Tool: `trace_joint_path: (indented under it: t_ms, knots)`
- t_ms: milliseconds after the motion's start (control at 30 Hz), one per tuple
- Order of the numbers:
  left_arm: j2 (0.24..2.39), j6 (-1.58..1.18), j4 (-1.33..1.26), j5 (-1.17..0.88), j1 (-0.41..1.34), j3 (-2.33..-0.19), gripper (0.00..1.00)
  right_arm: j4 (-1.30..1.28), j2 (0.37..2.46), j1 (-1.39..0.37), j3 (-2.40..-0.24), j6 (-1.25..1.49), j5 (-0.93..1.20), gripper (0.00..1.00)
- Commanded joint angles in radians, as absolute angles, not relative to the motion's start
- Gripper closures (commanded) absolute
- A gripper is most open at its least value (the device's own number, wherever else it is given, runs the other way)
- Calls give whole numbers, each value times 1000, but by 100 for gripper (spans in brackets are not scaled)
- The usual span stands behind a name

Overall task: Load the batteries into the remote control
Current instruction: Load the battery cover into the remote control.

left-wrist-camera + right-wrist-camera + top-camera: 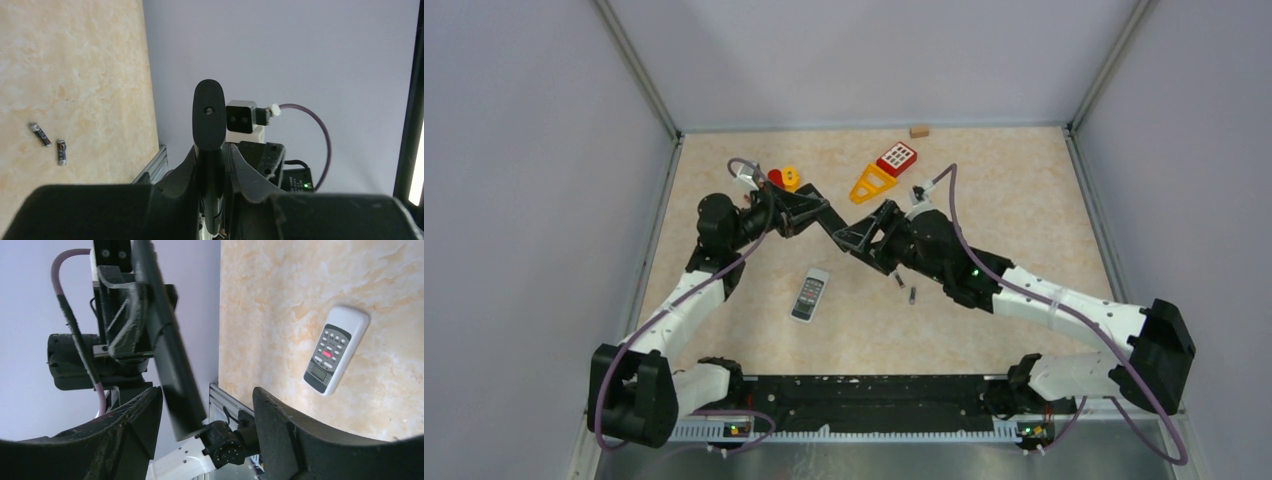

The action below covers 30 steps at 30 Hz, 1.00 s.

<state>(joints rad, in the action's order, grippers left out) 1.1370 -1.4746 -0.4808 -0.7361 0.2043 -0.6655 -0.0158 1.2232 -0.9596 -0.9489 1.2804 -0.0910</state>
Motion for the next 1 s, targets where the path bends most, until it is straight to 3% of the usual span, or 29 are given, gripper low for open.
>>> trace_joint_path:
  t_ms: [0, 267, 967]
  knots:
    - [1101, -1553, -595, -766, 201, -706, 100, 97, 1187, -953, -880, 1374, -119, 36]
    - [1080, -1599, -632, -773, 201, -710, 100, 158, 1172, -953, -789, 1447, -152, 59]
    - [980, -1632, -757, -943, 238, -669, 100, 375, 1338, -922, -860, 1384, -88, 77]
